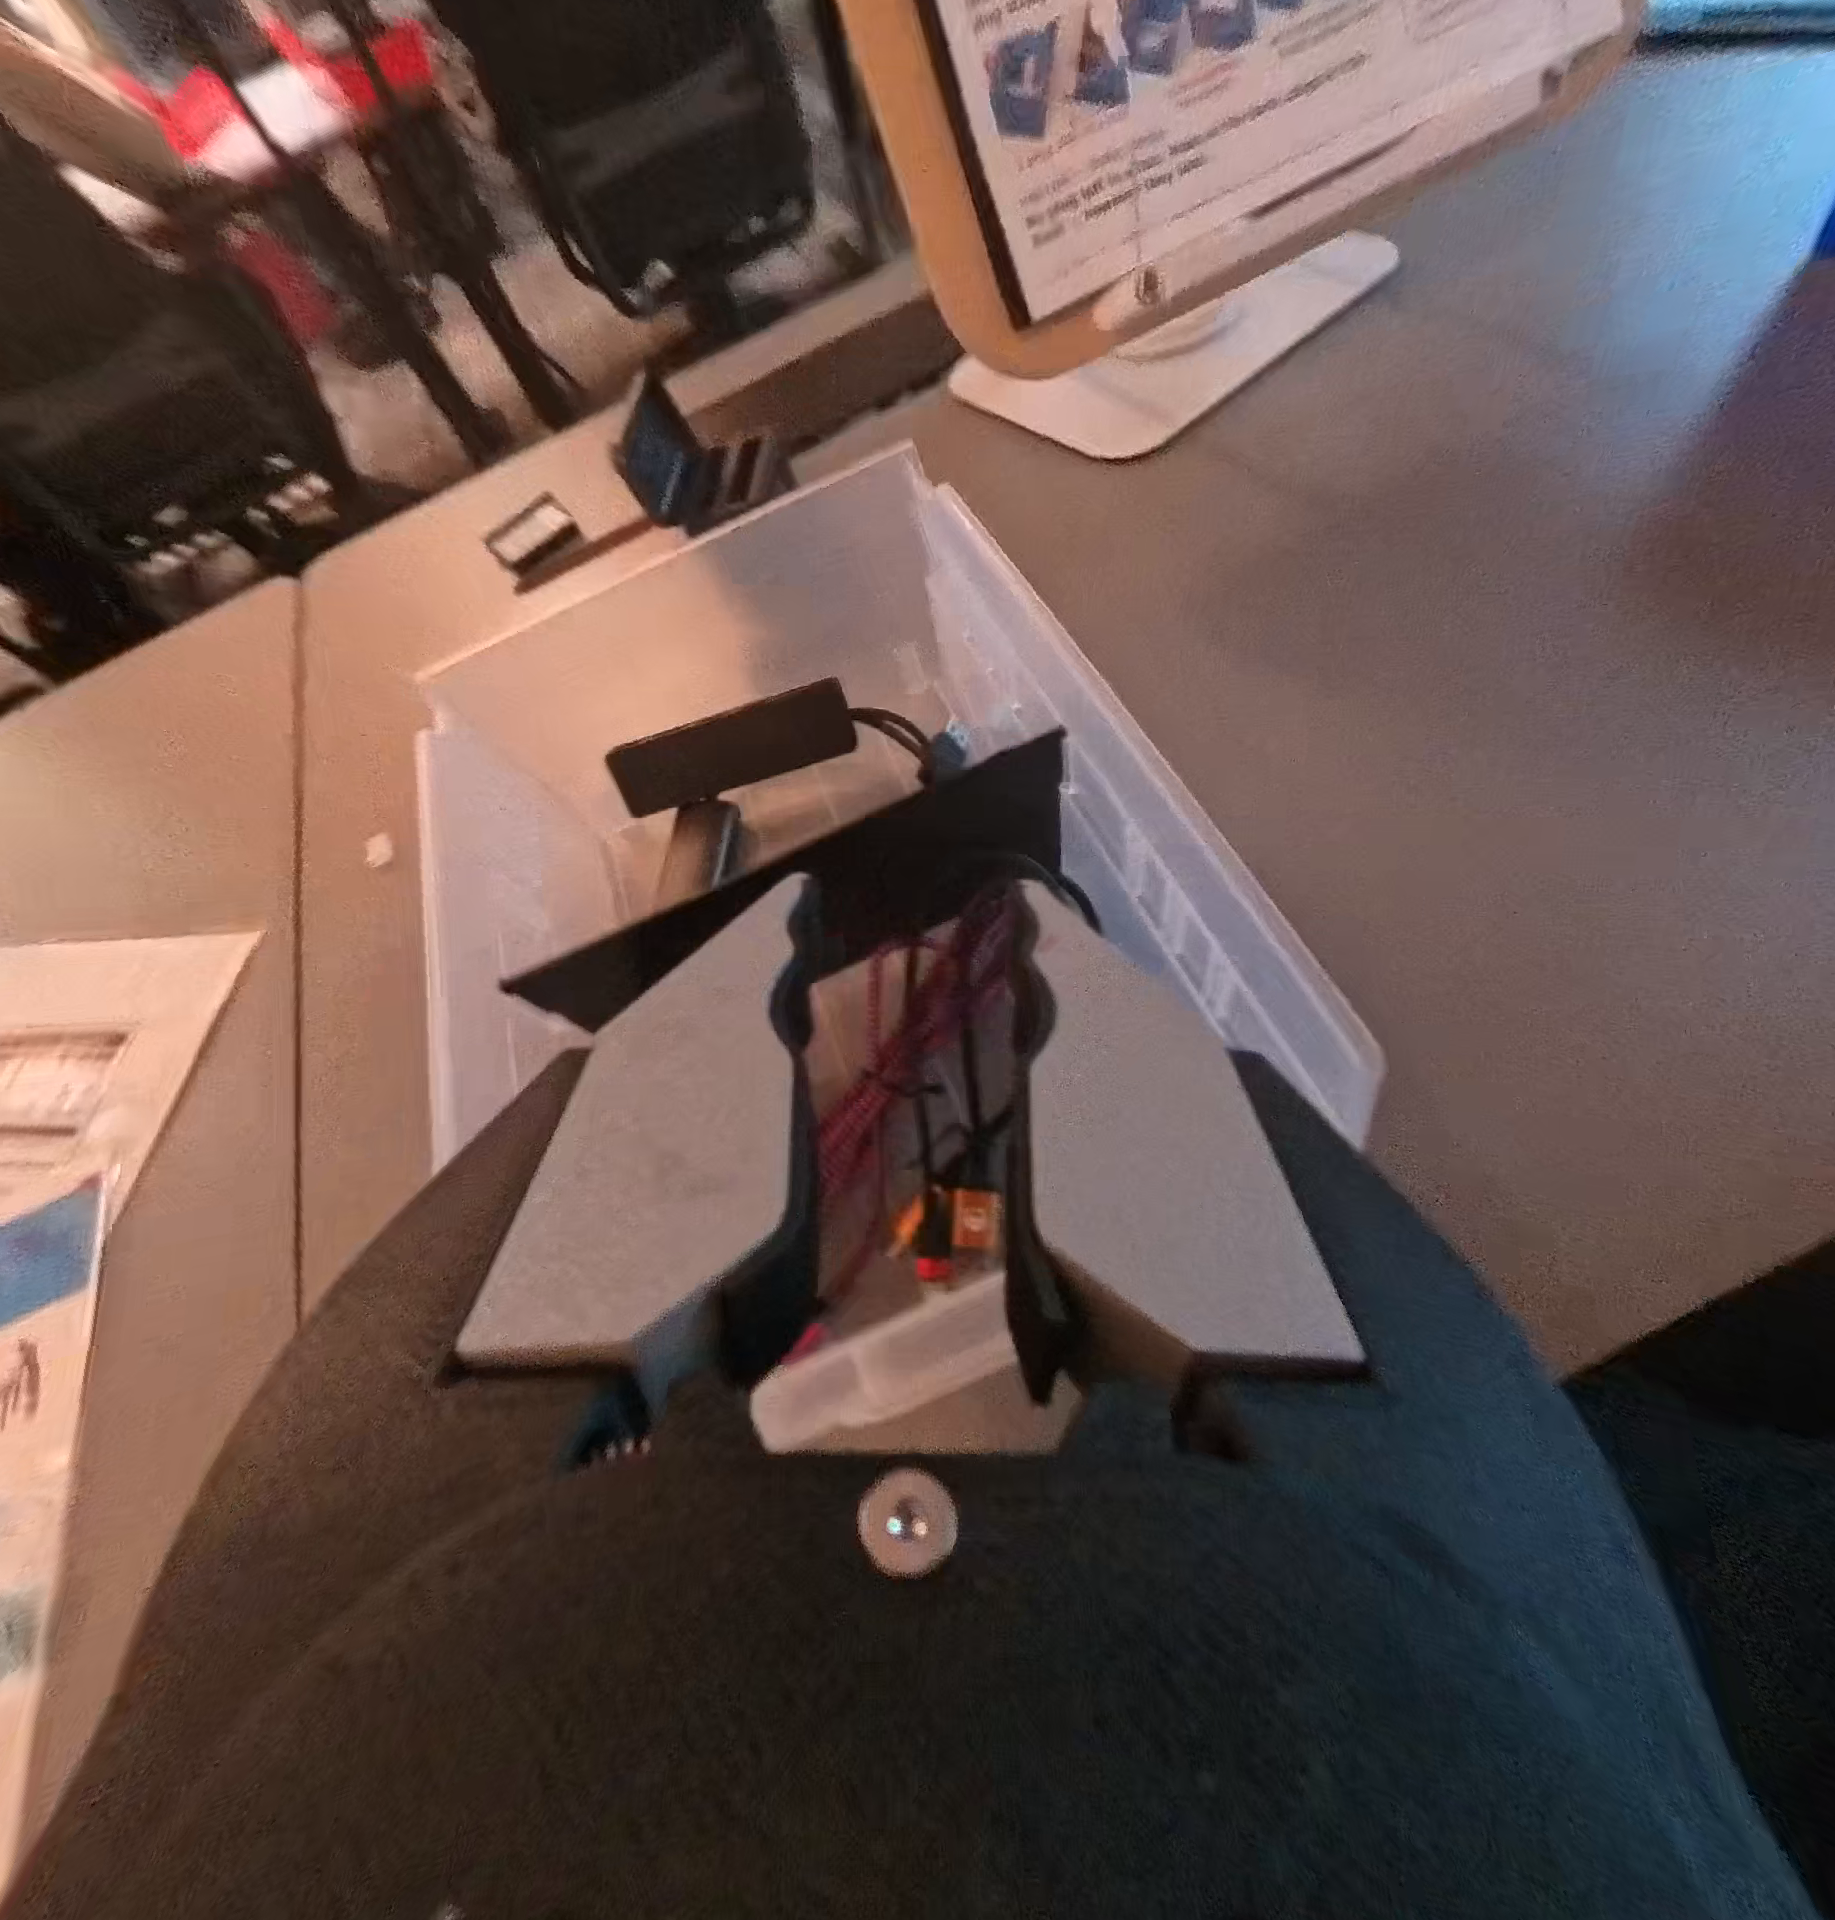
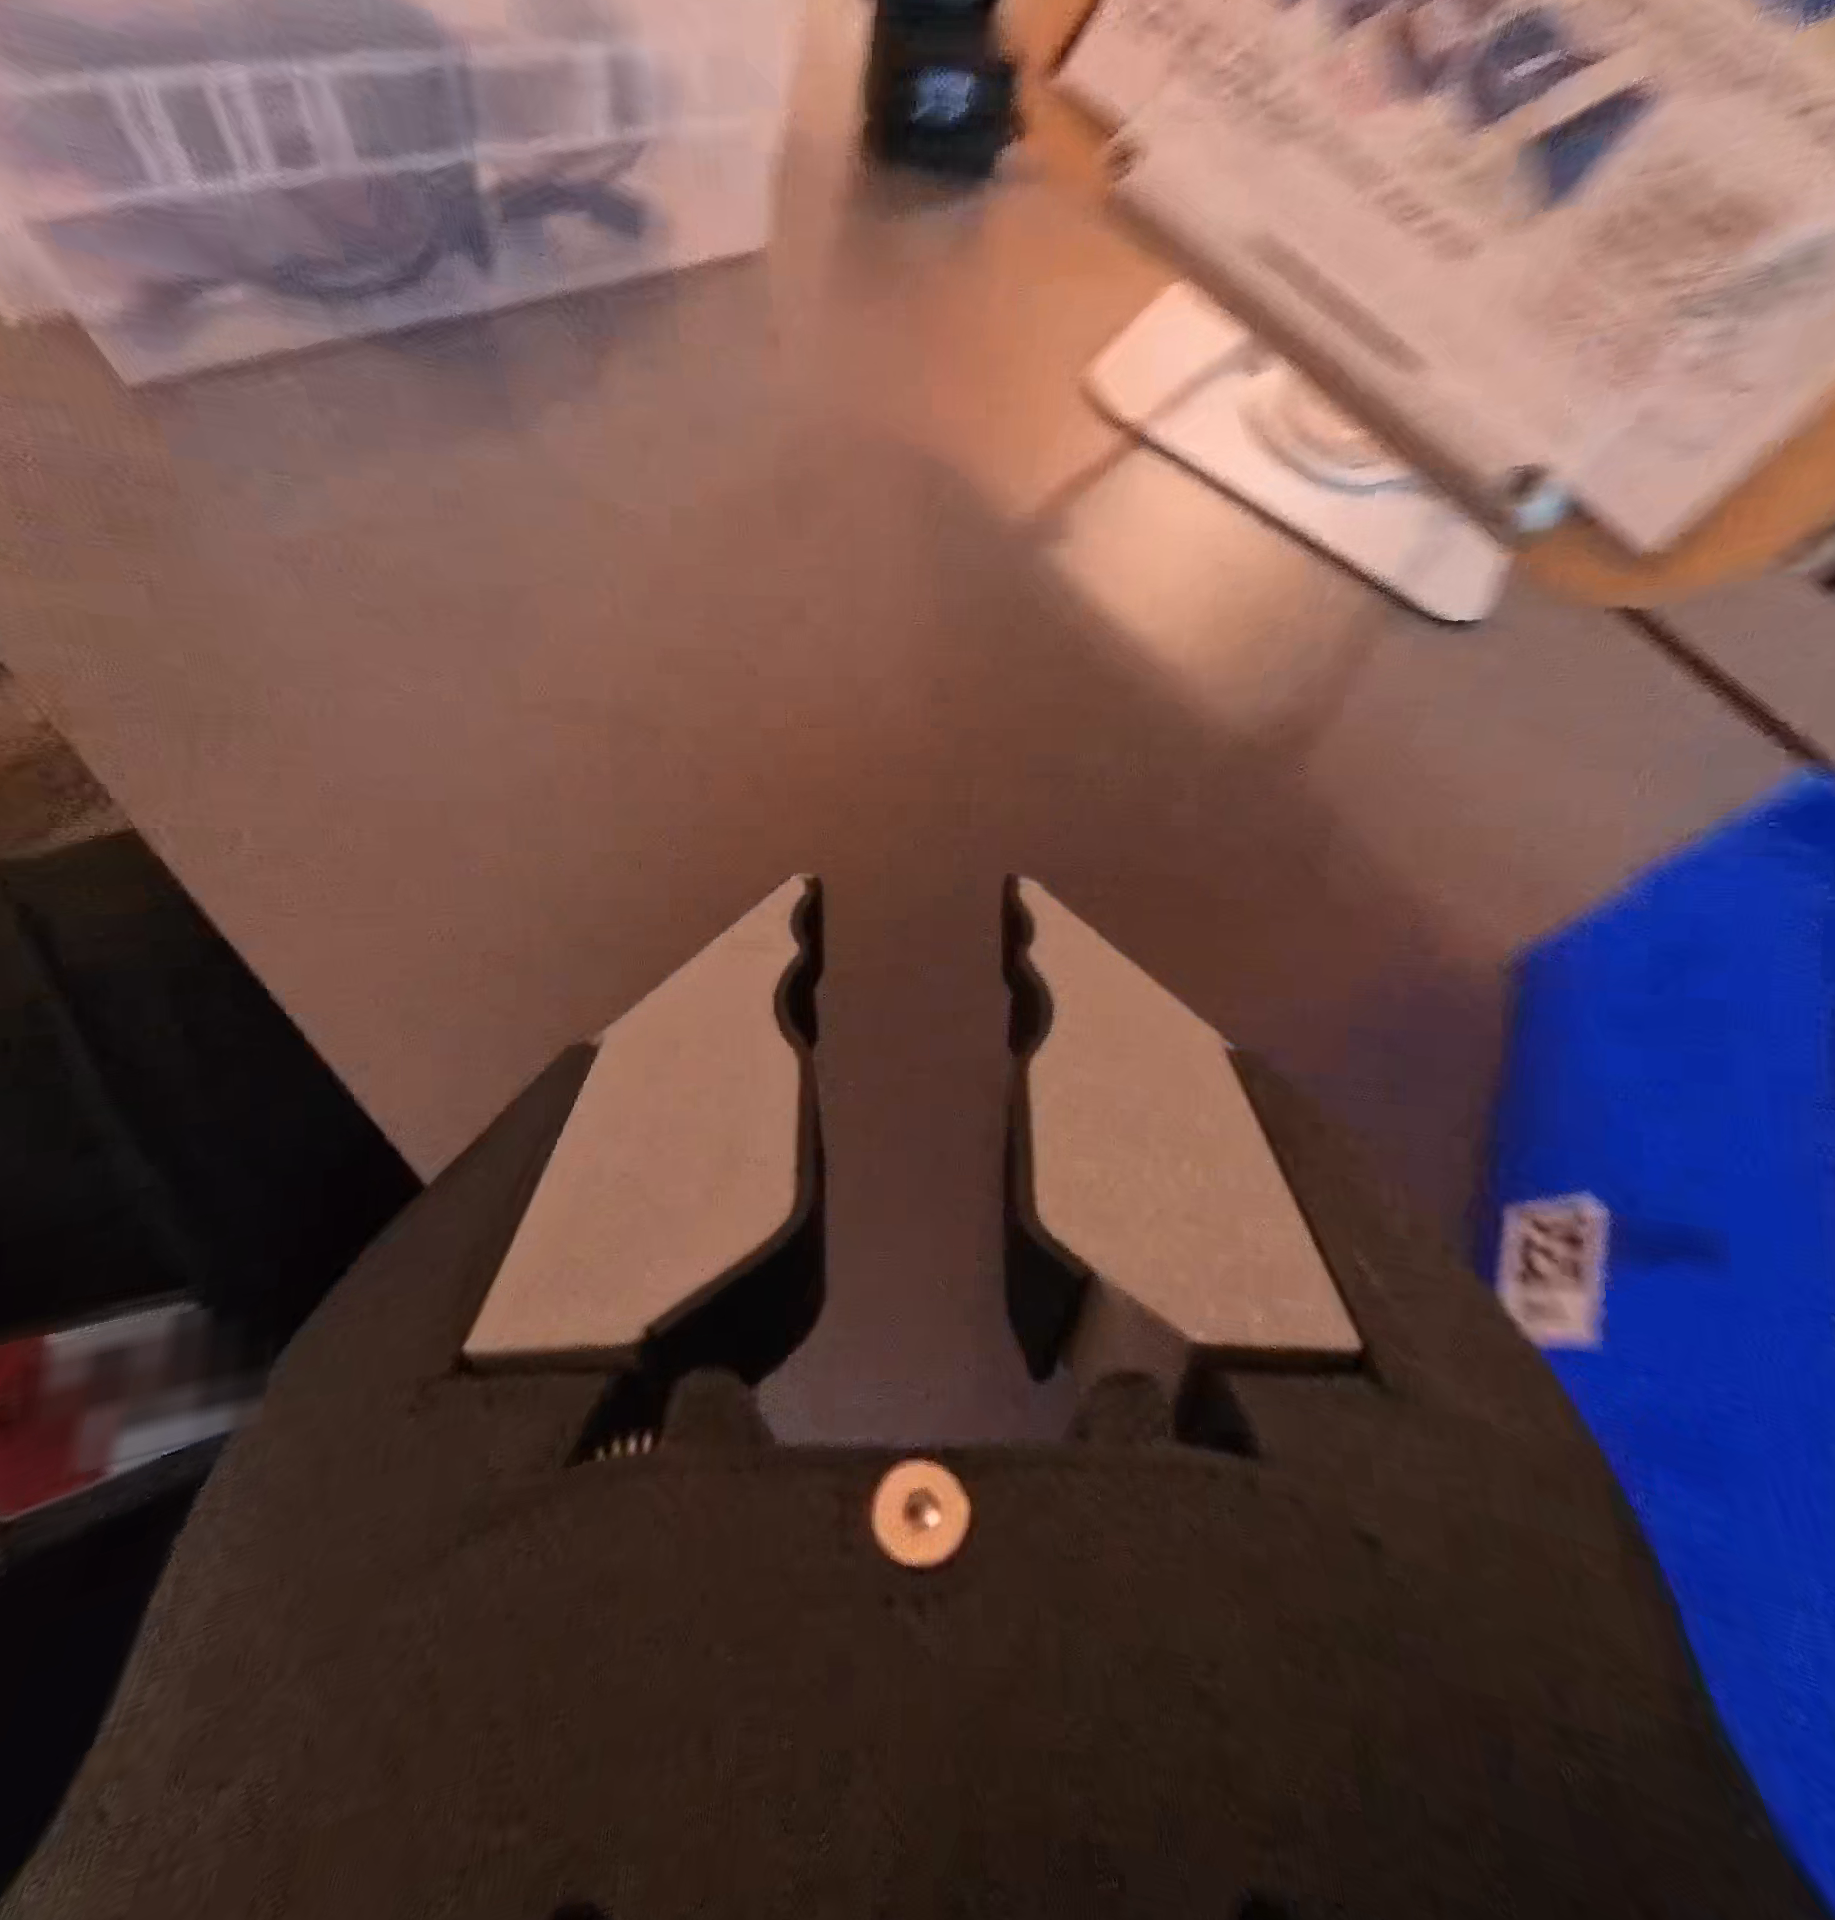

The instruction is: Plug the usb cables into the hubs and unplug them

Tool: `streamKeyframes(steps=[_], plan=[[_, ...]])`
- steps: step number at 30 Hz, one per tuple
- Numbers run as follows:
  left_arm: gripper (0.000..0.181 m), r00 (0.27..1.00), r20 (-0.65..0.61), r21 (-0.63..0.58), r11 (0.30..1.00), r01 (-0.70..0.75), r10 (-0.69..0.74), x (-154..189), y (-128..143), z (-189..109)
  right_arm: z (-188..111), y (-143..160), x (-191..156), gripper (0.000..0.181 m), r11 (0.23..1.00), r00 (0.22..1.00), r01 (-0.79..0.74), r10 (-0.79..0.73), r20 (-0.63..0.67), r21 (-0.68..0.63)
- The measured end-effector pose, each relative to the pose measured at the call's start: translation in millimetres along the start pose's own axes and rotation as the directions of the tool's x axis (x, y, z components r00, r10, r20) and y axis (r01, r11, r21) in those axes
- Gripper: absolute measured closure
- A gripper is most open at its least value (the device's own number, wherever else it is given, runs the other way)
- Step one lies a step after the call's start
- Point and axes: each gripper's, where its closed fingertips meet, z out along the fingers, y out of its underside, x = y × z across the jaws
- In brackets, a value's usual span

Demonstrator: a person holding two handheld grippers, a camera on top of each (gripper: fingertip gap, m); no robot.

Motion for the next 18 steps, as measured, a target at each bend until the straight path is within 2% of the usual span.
streamKeyframes(steps=[1, 2, 4, 8, 10, 13, 16, 17, 18], plan=[[0.140, 0.999, -0.038, -0.026, 1.000, -0.012, 0.011, -7.9, -8.0, 6.9, 19.6, 1.0, -7.5, 0.148, 0.999, 0.999, 0.019, -0.018, 0.040, -0.028], [0.140, 0.998, -0.044, -0.031, 0.999, -0.041, 0.040, -19.0, -18.4, 15.8, 38.4, 0.1, -12.0, 0.149, 0.998, 0.997, 0.035, -0.032, 0.071, -0.045], [0.150, 0.988, -0.058, -0.051, 0.988, -0.149, 0.146, -37.9, -32.5, 42.0, 72.1, -8.3, -23.3, 0.152, 0.998, 0.984, 0.050, -0.041, 0.174, -0.049], [0.142, 0.943, -0.197, -0.253, 0.915, -0.314, 0.269, -54.8, -12.8, 111.9, 134.6, -24.6, -12.9, 0.154, 0.996, 0.968, 0.074, -0.058, 0.244, -0.058], [0.143, 0.908, -0.233, -0.300, 0.862, -0.408, 0.349, -58.1, -1.6, 143.4, 159.3, -28.7, -9.3, 0.155, 0.994, 0.959, 0.095, -0.077, 0.272, -0.054], [0.150, 0.799, -0.325, -0.231, 0.777, -0.585, 0.505, -39.8, 5.8, 178.0, 182.4, -23.6, -19.6, 0.156, 0.992, 0.929, 0.119, -0.097, 0.358, -0.038], [0.125, 0.710, -0.380, -0.276, 0.660, -0.699, 0.593, -36.1, 27.6, 205.1, 185.3, -11.4, -28.1, 0.154, 0.985, 0.900, 0.160, -0.116, 0.420, -0.071], [0.121, 0.683, -0.397, -0.290, 0.622, -0.727, 0.613, -36.8, 36.2, 212.4, 182.8, -12.1, -28.8, 0.156, 0.986, 0.896, 0.160, -0.123, 0.426, -0.052], [0.128, 0.647, -0.411, -0.305, 0.571, -0.762, 0.643, -39.9, 46.1, 218.7, 179.6, -13.9, -29.1, 0.158, 0.988, 0.893, 0.152, -0.123, 0.434, -0.032]])
